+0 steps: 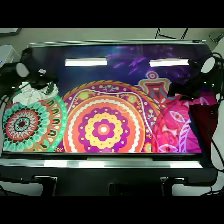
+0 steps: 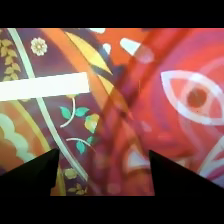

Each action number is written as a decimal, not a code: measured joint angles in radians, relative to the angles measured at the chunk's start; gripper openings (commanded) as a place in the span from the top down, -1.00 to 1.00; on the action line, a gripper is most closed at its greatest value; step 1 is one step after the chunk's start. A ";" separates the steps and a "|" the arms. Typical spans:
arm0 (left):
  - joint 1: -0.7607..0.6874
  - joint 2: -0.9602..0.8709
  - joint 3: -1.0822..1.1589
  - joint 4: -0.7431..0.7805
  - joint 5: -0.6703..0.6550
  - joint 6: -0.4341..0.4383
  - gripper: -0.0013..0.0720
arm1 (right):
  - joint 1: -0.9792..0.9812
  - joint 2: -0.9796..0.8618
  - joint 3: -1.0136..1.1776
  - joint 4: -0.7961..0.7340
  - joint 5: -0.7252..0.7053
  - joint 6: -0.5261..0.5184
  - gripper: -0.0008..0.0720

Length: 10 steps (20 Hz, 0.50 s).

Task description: Fold the clothes and pants, and hang the long-sleeved shirts on hangers.

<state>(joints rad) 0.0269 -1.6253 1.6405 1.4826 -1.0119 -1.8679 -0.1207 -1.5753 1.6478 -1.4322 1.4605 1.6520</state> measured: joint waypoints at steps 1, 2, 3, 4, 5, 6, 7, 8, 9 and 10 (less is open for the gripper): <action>0.071 -0.015 0.003 -0.040 -0.002 -0.042 -0.98 | 0.000 0.000 0.000 -0.004 -0.005 0.000 -0.75; 0.141 -0.029 0.002 -0.078 -0.013 -0.072 -0.98 | 0.000 0.000 0.000 -0.008 -0.012 -0.001 -0.75; 0.212 -0.041 -0.009 -0.115 -0.029 -0.096 -0.98 | 0.000 0.000 0.000 -0.012 -0.017 0.000 -0.75; 0.271 -0.050 -0.026 -0.149 -0.037 -0.115 -0.98 | 0.000 0.000 0.000 -0.012 -0.022 0.000 -0.75; 0.317 -0.056 -0.047 -0.182 -0.036 -0.129 -0.98 | 0.000 0.000 0.000 -0.013 -0.023 0.000 -0.76; 0.354 -0.060 -0.077 -0.212 -0.026 -0.134 -0.98 | 0.000 0.000 0.000 -0.013 -0.027 0.000 -0.75; 0.382 -0.066 -0.110 -0.235 0.004 -0.146 -0.98 | 0.000 0.000 0.000 -0.011 -0.029 0.000 -0.75; 0.399 -0.072 -0.142 -0.258 0.044 -0.150 -0.98 | 0.000 0.000 0.000 -0.009 -0.030 0.000 -0.75; 0.409 -0.083 -0.173 -0.299 0.095 -0.148 -0.98 | 0.000 0.000 0.000 -0.006 -0.033 0.001 -0.75; 0.411 -0.097 -0.199 -0.350 0.143 -0.127 -0.98 | 0.000 0.000 0.000 -0.003 -0.037 0.001 -0.75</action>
<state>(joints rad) 0.4381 -1.7222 1.4418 1.1324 -0.8692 -1.9945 -0.1207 -1.5757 1.6478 -1.4357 1.4239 1.6527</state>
